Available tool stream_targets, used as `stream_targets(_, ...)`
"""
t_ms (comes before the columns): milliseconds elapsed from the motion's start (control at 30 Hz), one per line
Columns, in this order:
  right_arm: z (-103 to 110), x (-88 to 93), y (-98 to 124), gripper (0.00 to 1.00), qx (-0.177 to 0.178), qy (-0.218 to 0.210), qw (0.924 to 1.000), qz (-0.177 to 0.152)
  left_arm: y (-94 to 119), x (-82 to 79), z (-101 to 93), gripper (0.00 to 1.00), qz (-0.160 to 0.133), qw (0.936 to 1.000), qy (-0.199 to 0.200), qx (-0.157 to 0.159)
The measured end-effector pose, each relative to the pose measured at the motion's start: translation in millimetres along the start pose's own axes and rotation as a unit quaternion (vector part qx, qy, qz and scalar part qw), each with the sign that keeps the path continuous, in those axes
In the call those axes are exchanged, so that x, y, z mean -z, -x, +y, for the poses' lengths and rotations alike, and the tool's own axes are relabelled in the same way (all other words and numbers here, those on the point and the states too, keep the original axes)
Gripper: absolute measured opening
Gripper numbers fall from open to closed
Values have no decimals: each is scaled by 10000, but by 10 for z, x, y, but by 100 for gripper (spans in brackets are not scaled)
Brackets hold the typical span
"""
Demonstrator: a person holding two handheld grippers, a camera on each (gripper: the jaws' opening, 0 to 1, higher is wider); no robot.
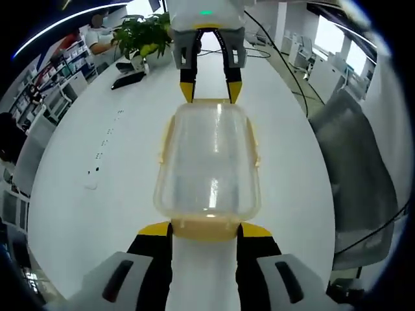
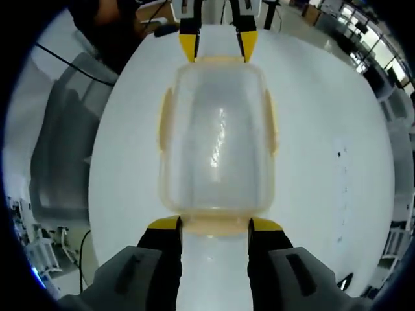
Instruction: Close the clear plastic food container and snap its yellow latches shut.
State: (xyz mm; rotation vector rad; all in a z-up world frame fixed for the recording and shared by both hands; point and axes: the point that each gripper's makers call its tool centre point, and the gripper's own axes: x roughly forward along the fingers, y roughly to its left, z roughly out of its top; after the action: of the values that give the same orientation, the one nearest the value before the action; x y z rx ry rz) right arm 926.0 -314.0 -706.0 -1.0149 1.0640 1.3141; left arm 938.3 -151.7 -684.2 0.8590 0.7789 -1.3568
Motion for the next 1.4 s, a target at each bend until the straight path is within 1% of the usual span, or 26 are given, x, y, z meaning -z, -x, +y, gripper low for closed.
stream_targets(200, -5, 179, -22, 36, 14, -17, 10000, 50, -110, -118, 13, 32, -48, 10000, -20, 8)
stream_targets(433, 11, 303, 2, 36, -7, -67, 10000, 59, -233, -203, 19, 32, -68, 10000, -56, 39)
stream_targets(633, 3, 389, -15, 36, -2, -83, 9999, 77, -314, -250, 44, 32, -82, 9999, -58, 29)
stream_targets(933, -6, 530, -54, 36, 19, -56, 9998, 190, -501, -297, 51, 32, -94, 9999, -42, 22)
stream_targets(1133, -18, 577, -92, 36, 38, -58, 9997, 243, -571, -315, 70, 32, -116, 9999, -63, -33)
stream_targets(1233, -53, 592, -111, 36, 17, -52, 9997, 250, -596, -306, 63, 32, -111, 9999, -29, -5)
stream_targets(1400, -46, 594, -95, 36, 7, -35, 9996, 276, -590, -315, 57, 32, -158, 9999, 12, -2)
